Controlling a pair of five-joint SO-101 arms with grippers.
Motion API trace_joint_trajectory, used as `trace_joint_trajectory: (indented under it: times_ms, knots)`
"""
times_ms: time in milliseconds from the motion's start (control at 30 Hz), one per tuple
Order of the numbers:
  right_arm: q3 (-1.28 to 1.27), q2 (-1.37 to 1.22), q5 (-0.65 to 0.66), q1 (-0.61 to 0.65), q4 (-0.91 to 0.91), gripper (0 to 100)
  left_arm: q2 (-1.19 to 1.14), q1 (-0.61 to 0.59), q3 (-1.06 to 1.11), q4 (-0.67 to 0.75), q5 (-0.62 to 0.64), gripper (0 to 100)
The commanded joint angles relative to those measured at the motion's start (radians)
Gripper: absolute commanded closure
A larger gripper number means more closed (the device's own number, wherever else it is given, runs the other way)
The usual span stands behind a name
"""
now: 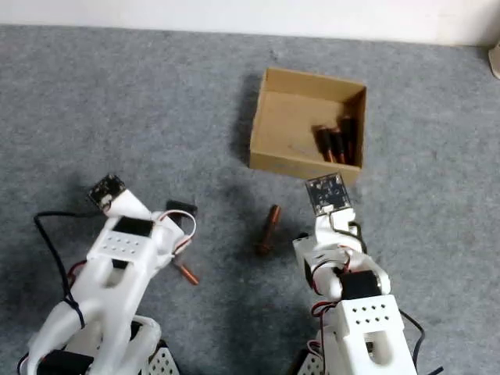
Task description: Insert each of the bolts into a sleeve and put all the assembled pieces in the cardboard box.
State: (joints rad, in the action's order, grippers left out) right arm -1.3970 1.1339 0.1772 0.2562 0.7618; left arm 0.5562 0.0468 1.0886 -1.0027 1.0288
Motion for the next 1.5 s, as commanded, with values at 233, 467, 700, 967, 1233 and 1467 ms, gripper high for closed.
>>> trace_joint_trajectory:
  times_ms: [233,467,700,967,1233,1467]
  knots:
    - [0.005,0.01,0.015,-0.005,-0.035,67.8,0.013,-0.016,-0.162,-0.11,-0.422,94]
    - [0.012,0.002,0.12,0.197,0.004,67.8,0.013,-0.084,-0.166,0.038,-0.318,94]
    - [0.131,-0.054,0.16,0.371,0.041,67.8,0.013,-0.282,-0.166,0.02,-0.315,94]
    - [0.447,-0.499,0.183,0.487,0.018,67.8,0.013,-0.364,-0.168,0.02,-0.315,94]
    - [0.665,-0.868,0.247,0.555,-0.111,67.8,0.015,-0.415,-0.171,0.02,-0.315,94]
    - [0.886,-1.119,0.272,0.558,-0.114,67.8,0.015,-0.424,-0.173,0.023,-0.315,94]
